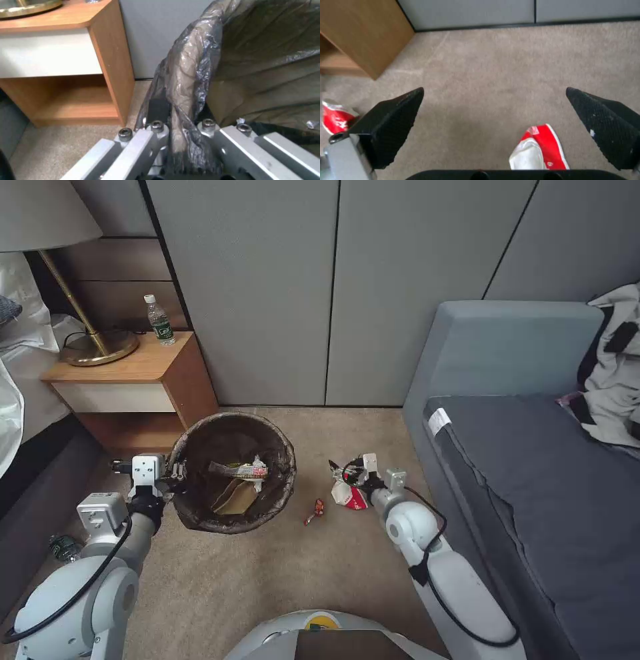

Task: Pick up the trash bin, then pick up the garbage from the floor and place it into the trash bin.

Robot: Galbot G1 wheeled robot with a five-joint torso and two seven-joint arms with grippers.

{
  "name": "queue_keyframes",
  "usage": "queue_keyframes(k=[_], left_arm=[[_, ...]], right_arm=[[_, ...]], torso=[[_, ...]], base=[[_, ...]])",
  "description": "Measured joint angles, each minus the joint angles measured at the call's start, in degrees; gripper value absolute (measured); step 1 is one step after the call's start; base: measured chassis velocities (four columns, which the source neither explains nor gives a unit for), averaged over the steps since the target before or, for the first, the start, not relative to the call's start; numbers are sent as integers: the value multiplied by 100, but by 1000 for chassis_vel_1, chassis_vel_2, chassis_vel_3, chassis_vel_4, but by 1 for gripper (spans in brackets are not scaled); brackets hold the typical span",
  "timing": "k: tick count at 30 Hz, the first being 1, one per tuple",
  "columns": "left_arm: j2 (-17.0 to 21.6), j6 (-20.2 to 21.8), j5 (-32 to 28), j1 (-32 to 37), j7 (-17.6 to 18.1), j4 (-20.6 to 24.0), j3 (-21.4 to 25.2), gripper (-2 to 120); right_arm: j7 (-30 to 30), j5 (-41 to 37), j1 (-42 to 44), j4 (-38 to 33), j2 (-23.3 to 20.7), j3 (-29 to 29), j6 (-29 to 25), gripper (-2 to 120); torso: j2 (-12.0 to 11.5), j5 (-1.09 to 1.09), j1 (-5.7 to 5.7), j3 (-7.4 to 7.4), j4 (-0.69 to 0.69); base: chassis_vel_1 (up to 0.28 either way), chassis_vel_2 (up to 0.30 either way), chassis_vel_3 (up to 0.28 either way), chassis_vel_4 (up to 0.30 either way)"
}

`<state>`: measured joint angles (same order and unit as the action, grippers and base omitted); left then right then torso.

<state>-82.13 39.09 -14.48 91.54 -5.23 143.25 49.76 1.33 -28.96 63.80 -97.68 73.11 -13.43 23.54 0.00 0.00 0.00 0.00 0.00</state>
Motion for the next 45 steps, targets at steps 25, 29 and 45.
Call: queue_keyframes(k=[25,29,45], left_arm=[[-45,53,119,17,9,-1,-175,4],[-37,59,117,2,9,-1,-175,4],[-45,59,118,-32,9,-1,-220,3]], right_arm=[[-68,237,-518,1909,232,97,-210,100],[-73,311,-580,2129,279,97,-266,100],[-141,635,-692,2796,401,91,-514,93]], torso=[[0,0,0,0,0],[0,0,0,0,0],[0,0,0,0,0]], base=[[0,0,0,0],[0,0,0,0],[0,0,0,0]])
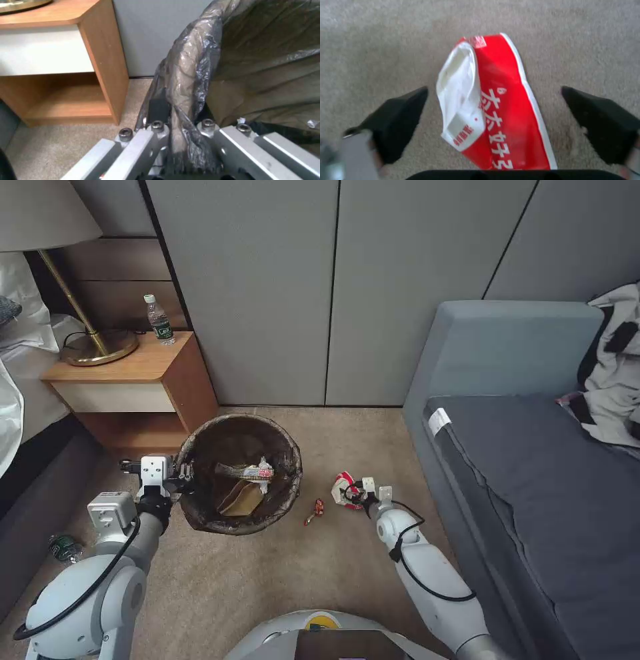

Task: Pick up the trash bin, then pick up the garbage from the floor and place it into the trash bin.

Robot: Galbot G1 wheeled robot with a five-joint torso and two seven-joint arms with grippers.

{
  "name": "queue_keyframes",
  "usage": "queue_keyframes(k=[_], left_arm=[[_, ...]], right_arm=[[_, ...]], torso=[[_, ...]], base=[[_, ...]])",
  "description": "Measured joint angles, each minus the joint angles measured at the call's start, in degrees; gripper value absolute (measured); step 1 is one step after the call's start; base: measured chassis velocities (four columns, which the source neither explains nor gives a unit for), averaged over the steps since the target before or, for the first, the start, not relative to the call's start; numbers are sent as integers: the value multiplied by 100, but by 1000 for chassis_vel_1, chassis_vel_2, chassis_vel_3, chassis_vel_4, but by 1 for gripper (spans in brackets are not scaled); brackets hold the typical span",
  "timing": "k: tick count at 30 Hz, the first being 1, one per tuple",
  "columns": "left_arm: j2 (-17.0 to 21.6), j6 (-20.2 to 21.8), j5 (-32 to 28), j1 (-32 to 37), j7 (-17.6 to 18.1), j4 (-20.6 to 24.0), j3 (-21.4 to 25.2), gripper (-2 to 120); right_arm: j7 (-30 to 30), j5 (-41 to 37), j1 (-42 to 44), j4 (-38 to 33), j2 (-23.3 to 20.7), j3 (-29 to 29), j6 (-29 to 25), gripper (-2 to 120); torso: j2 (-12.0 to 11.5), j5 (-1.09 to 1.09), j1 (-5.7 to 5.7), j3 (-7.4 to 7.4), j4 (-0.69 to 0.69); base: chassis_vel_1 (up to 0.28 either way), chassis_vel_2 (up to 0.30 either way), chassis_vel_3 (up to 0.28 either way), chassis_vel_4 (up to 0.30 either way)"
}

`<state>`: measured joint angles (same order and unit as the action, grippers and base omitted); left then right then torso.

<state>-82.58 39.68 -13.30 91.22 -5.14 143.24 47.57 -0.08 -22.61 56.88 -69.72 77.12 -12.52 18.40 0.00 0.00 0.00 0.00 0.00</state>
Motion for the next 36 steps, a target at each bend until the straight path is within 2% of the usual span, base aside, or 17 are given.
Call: queue_keyframes(k=[2,4,6,7,9,10,12,13,16,17,24,26,30,33,35,36], left_arm=[[-11,0,8,1,-1,0,-16,3],[-15,0,11,1,-1,0,-20,3],[-33,0,18,2,-2,0,-23,3],[-33,0,18,2,-2,0,-23,3],[-51,-2,30,6,-3,0,-25,3],[-51,-2,30,6,-3,0,-25,3],[-63,-4,34,13,-4,0,-25,3],[-63,-4,34,13,-4,0,-25,3],[-62,1,22,9,9,0,3,3],[-62,1,22,9,9,0,3,3],[-17,60,49,-32,119,0,-91,3],[16,60,34,-22,95,0,-37,3],[83,60,-63,-59,99,0,-3,3],[127,60,-140,-54,102,0,12,3],[149,58,-197,-43,102,0,18,3],[149,58,-197,-43,102,0,18,3]], right_arm=[[-2,33,-2,85,23,0,-24,83],[-2,53,-2,124,36,1,-34,79],[-24,124,-2,190,59,14,-80,68],[-24,124,-2,190,59,14,-80,68],[-49,148,4,212,71,26,-89,56],[-49,148,4,212,71,26,-89,56],[-53,165,7,250,97,33,-100,45],[-53,165,7,250,97,33,-100,45],[-76,166,-5,334,113,67,-120,31],[-76,166,-5,334,113,67,-120,31],[-168,116,-245,790,138,47,-292,5],[-140,178,-250,810,163,25,-314,0],[-15,232,-147,574,184,-57,-320,0],[82,234,7,172,185,-134,-289,0],[184,222,188,-359,169,-214,-238,0],[184,222,188,-359,169,-214,-238,0]], torso=[[0,0,0,0,0],[0,0,0,0,0],[0,0,0,0,0],[0,0,0,0,0],[0,0,0,0,0],[0,0,0,0,0],[0,0,0,0,0],[0,0,0,0,0],[0,0,0,0,0],[0,0,0,0,0],[0,0,0,0,0],[0,-1,0,0,-3],[0,0,0,0,0],[0,0,0,0,2],[0,0,0,0,0],[0,0,0,0,0]], base=[[0,0,0,0],[0,0,0,0],[0,0,0,0],[0,0,0,0],[0,0,0,0],[0,0,0,0],[0,0,0,0],[0,0,0,0],[0,0,0,0],[0,0,0,0],[0,0,0,0],[0,0,0,0],[0,0,0,0],[0,0,0,0],[0,0,0,0],[0,0,0,0]])
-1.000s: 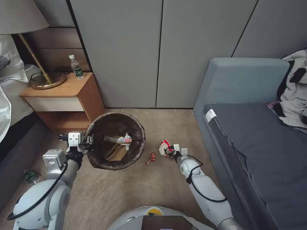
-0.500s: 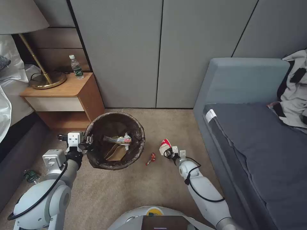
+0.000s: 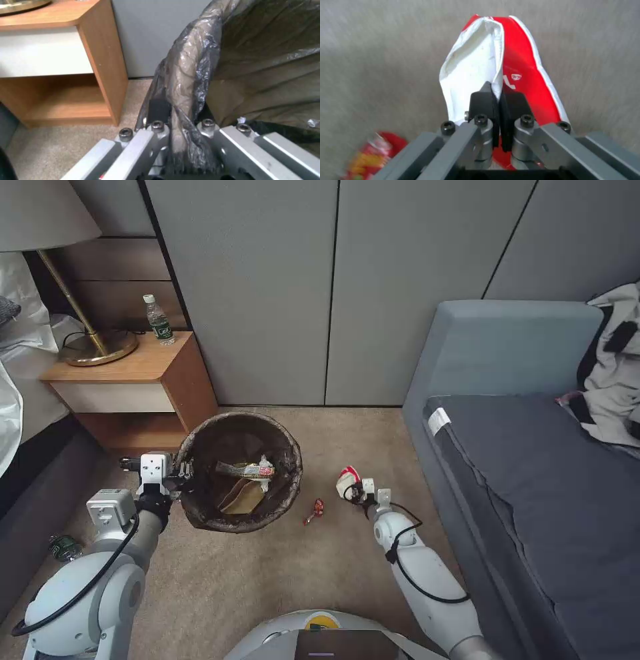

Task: Pick up the trash bin, then pick up the garbage from the floor and place it into the trash bin.

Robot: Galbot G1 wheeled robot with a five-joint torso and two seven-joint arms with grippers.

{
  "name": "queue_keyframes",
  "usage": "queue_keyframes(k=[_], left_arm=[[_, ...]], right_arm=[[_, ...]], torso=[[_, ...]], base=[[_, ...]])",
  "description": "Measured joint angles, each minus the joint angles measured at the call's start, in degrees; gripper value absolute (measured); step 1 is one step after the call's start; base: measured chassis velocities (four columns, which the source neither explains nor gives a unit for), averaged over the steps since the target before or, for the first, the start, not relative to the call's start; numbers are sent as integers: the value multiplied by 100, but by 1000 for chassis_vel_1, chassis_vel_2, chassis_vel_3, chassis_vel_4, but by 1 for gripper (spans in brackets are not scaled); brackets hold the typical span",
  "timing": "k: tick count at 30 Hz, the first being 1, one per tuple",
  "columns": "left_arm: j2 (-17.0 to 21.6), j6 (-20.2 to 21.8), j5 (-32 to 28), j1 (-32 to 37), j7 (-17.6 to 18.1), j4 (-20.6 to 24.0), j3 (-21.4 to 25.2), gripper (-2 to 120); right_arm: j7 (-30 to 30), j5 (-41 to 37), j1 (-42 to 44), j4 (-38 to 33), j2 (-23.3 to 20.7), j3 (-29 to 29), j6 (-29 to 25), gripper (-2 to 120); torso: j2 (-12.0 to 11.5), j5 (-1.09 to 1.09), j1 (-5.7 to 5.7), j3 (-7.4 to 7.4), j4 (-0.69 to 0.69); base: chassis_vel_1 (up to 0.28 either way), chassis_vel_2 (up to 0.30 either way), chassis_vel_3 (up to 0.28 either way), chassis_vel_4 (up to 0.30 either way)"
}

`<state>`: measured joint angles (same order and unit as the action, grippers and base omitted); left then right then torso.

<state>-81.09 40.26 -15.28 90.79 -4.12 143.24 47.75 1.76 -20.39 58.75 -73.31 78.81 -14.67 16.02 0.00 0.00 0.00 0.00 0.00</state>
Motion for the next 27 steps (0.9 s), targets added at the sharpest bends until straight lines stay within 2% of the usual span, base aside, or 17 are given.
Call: queue_keyframes(k=[3,4,7,9,11,12,16,18,21,27], left_arm=[[38,-3,-81,4,-2,0,-31,3],[38,-3,-81,4,-2,0,-31,3],[95,-3,-130,-34,-7,0,-90,3],[111,-1,-134,-45,-7,0,-110,3],[121,3,-139,-75,-10,-33,-132,3],[121,3,-139,-75,-10,-33,-132,3],[104,7,-126,-157,-9,-181,-90,3],[111,11,-126,-167,-6,-201,-83,3],[181,26,-128,-179,13,-250,-68,3],[275,49,-171,-225,49,-293,-51,3]], right_arm=[[73,46,370,-899,-89,-196,5,0],[73,46,370,-899,-89,-196,5,0],[92,35,666,-1838,-150,-419,158,0],[113,-20,733,-2093,-183,-445,215,0],[130,-212,935,-2848,-326,-444,395,0],[130,-212,935,-2848,-326,-444,395,0],[117,-296,1113,-3698,-506,-418,508,0],[116,-311,1121,-3848,-530,-416,525,0],[100,-498,1129,-4747,-628,-381,738,0],[41,-793,996,-5557,-765,-255,1032,0]], torso=[[0,1,0,0,1],[0,1,0,0,1],[0,0,0,0,1],[0,0,0,0,1],[0,-1,0,0,0],[0,-1,0,0,0],[0,-1,0,0,1],[0,0,0,0,0],[0,1,0,0,-1],[0,0,0,0,0]], base=[[0,0,0,0],[0,0,0,0],[0,0,0,0],[0,0,0,0],[0,0,0,0],[0,0,0,0],[0,0,0,0],[0,0,0,0],[0,0,0,0],[0,0,0,0]])
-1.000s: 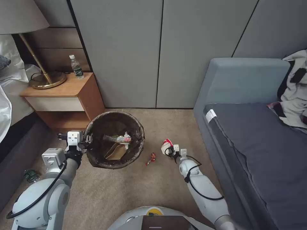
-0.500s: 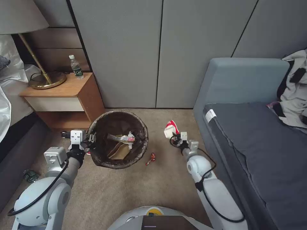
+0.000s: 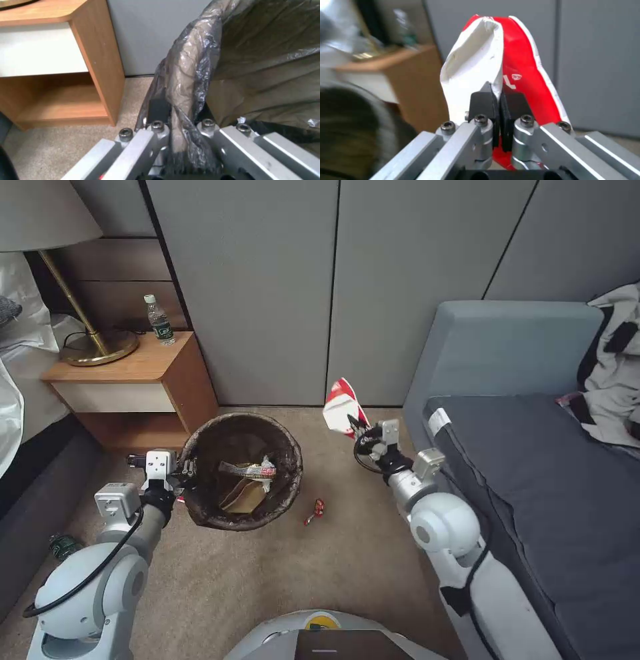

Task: Pick up the trash bin, then pick up the garbage from the floor and place it into the trash bin.

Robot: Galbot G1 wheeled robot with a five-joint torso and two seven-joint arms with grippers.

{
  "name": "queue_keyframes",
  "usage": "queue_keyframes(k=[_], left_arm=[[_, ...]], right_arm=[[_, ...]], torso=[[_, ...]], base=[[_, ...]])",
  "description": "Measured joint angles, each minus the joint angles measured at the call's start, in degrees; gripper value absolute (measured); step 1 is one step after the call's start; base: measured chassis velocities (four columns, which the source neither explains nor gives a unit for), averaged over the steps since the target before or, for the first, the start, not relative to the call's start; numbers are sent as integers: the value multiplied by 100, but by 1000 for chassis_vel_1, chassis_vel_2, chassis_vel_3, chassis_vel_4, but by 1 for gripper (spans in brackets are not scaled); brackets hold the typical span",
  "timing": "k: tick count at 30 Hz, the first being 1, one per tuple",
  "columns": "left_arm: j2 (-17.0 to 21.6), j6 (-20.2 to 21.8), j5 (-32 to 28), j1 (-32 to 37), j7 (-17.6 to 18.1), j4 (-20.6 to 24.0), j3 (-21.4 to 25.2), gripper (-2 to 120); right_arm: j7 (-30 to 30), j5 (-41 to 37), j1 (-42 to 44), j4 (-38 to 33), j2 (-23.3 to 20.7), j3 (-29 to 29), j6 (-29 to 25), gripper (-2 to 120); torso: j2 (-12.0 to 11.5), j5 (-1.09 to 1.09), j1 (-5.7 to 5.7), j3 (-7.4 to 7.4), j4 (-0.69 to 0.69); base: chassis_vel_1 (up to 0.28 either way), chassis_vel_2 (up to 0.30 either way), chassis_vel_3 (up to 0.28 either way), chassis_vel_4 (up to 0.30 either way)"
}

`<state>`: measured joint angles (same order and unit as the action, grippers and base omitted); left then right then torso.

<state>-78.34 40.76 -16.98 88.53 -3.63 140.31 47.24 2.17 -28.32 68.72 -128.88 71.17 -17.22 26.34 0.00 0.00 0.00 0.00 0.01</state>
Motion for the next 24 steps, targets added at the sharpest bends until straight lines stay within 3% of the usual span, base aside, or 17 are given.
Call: queue_keyframes(k=[9,11,24], left_arm=[[71,48,-40,-81,101,-86,-92,3],[153,88,-68,-144,136,-120,-139,3],[171,135,-89,-202,156,-138,-167,3]], right_arm=[[-46,-286,-393,-613,43,545,425,0],[-175,-320,-534,-748,48,1038,604,0],[-336,-253,-753,-512,101,1969,704,0]], torso=[[0,0,0,0,-1],[0,1,0,0,0],[0,0,0,0,-1]], base=[[0,0,0,0],[0,0,0,0],[0,0,0,0]])
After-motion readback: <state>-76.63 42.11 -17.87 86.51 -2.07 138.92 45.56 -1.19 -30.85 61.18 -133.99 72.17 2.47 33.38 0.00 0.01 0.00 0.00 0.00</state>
